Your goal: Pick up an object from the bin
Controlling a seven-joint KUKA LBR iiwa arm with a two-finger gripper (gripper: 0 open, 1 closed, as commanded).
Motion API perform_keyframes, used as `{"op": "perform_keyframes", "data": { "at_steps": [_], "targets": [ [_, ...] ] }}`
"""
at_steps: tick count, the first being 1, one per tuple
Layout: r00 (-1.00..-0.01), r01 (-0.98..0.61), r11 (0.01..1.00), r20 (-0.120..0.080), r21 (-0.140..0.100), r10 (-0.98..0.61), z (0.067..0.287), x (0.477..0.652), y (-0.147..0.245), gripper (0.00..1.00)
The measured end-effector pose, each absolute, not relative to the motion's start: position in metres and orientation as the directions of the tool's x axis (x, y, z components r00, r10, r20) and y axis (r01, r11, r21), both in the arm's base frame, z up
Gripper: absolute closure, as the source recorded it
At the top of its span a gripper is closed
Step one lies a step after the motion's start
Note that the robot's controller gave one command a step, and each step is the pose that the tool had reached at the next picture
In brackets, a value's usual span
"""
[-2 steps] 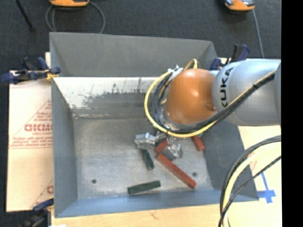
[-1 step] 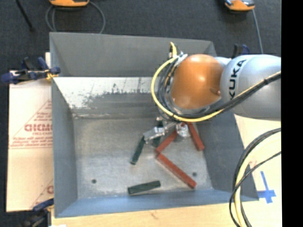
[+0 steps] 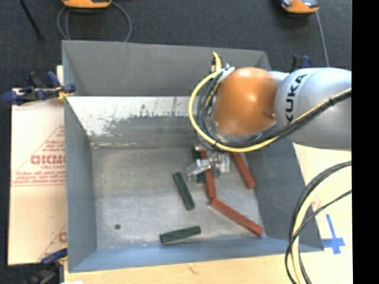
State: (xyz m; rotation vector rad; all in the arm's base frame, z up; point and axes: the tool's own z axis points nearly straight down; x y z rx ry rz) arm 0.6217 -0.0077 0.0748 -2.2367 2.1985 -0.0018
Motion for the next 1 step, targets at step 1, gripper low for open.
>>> {"op": "perform_keyframes", "data": {
  "at_steps": [1],
  "targets": [
    [0.142, -0.99, -0.142, 0.002, -0.01, -0.99, 0.2179, 0.6099, -0.0363, 1.0]
  ]
}}
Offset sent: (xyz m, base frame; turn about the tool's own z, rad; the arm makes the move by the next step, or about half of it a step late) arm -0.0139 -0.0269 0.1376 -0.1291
